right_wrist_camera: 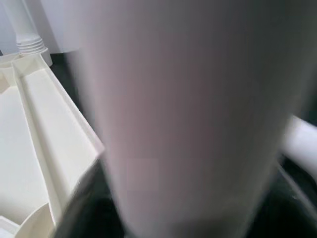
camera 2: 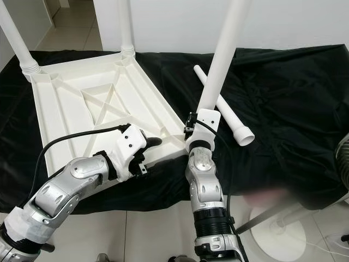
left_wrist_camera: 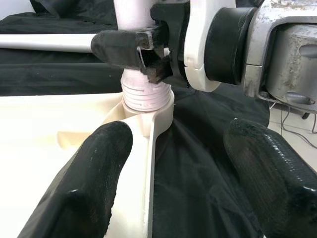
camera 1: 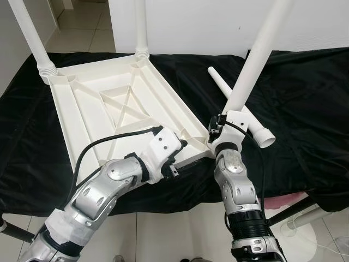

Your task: Building children table

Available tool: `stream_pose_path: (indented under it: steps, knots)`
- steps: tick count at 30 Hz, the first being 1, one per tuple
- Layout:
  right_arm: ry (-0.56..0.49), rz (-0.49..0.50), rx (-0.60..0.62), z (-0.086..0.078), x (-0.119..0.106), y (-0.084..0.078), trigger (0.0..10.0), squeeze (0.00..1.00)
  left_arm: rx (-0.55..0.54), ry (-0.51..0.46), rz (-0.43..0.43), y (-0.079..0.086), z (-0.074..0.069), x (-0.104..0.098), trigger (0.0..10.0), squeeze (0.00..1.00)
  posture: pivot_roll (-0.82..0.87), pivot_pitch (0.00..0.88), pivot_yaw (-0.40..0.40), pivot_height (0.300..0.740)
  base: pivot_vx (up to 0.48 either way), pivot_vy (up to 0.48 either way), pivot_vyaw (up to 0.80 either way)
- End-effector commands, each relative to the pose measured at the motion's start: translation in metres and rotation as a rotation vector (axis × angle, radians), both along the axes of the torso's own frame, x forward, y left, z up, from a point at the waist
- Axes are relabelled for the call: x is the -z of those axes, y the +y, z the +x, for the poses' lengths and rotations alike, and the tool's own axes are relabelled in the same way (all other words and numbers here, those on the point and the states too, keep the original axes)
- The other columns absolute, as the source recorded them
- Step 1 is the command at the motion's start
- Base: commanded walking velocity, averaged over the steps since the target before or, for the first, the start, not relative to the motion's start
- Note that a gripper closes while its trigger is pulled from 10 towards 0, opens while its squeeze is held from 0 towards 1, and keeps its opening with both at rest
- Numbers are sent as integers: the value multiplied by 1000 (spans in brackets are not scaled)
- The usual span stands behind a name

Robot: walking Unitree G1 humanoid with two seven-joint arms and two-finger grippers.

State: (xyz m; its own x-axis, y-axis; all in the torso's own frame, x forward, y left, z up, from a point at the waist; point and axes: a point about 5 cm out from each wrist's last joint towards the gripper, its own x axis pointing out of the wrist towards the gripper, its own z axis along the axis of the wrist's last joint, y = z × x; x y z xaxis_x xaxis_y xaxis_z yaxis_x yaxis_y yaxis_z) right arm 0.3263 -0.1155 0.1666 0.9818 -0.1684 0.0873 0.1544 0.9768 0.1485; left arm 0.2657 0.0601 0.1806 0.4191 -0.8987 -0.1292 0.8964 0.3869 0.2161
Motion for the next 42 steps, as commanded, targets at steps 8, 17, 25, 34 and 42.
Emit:
stream_pose_path:
  steps: [8,17,25,34,42]
  knots:
    - [-45,29,-100,-8,0,-3,10000,1000,87,-10,19,-4,-3,-2,10000,0,-40,53,-50,740,0,0,0]
    - [-79,-51,-369,-6,0,-10,10000,0,86,-11,18,-3,-4,-1,10000,0,-42,48,-52,740,0,0,0]
    - [-97,-163,-577,-2,-1,-19,10000,0,87,-12,17,-4,-3,-2,10000,0,-40,45,-50,740,0,0,0]
    - [-57,-272,-786,10,4,-32,10000,0,89,-14,17,-4,-3,-3,10000,0,-40,43,-44,740,0,0,0]
    - [-23,-337,-877,23,6,-41,4667,0,91,-13,19,-5,-3,-3,10000,0,-36,47,-36,740,0,0,0]
